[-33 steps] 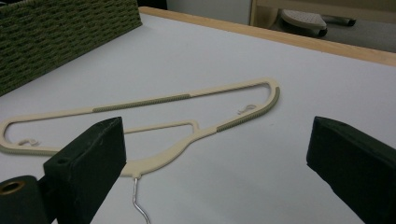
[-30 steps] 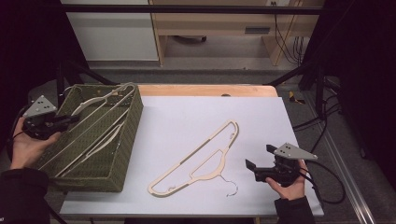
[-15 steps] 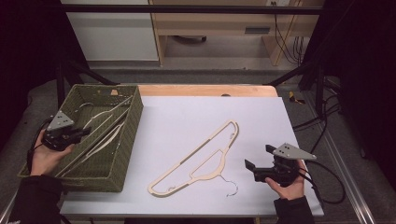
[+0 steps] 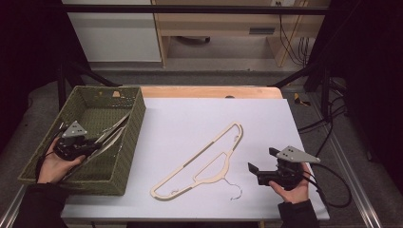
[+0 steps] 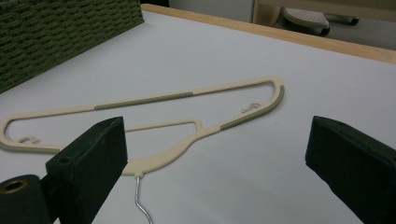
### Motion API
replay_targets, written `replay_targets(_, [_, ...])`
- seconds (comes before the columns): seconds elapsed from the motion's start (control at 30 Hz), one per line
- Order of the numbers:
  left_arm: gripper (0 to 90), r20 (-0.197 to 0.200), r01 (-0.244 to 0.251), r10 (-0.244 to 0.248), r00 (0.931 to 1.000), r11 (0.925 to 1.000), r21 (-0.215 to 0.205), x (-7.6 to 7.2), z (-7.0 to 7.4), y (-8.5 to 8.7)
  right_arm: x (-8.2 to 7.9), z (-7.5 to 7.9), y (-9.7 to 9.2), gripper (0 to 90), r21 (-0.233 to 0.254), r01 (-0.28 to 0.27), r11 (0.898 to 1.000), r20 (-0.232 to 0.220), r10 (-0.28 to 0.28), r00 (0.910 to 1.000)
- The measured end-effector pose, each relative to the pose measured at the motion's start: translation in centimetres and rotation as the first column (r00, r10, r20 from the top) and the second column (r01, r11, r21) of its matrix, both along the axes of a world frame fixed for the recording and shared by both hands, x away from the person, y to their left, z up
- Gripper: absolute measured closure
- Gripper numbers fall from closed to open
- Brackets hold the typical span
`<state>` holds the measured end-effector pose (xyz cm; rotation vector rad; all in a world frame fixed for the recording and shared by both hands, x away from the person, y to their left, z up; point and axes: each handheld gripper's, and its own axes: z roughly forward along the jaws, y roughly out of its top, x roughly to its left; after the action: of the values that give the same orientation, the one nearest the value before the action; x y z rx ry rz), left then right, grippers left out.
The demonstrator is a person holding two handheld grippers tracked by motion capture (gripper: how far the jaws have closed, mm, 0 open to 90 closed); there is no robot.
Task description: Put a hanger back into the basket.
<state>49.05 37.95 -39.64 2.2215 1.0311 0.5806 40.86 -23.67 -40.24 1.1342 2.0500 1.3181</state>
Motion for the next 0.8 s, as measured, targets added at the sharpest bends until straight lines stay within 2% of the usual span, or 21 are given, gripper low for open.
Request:
replay_targets(0.2, [55.5,0.000,-0.022,0.022,0.9998,0.9993,-0.029,0.0,0.2,0.1,-0.1,0.1,0.0,6.4,0.010,0.002,1.000,0.004,-0.002,1.0000])
replay_targets(0.23, [52.6,0.013,-0.026,0.027,0.9996,0.9988,-0.042,-0.1,0.1,0.0,-0.1,0.1,0.0,6.5,0.009,0.002,1.000,0.004,-0.002,1.0000])
replay_targets(0.27, [51.0,0.013,-0.022,0.023,0.9996,0.9992,-0.033,-0.1,0.3,0.1,-0.1,0.1,0.0,6.5,0.009,0.001,1.000,0.004,-0.001,1.0000])
replay_targets(0.4, [43.6,0.034,-0.029,0.031,0.9990,0.9986,-0.045,-0.4,0.5,0.2,-0.1,0.2,-0.1,6.7,0.014,0.001,1.000,0.005,-0.001,1.0000])
replay_targets(0.67, [26.5,0.102,-0.055,0.063,0.9927,0.9951,-0.082,-1.2,2.0,0.6,-0.2,0.3,-0.1,7.1,0.021,-0.002,1.000,0.008,0.002,1.0000])
replay_targets(0.8, [22.0,0.152,-0.052,0.073,0.9858,0.9896,-0.134,-1.8,3.2,0.6,-0.3,0.3,0.0,7.4,0.027,-0.005,1.000,0.013,0.005,0.9999])
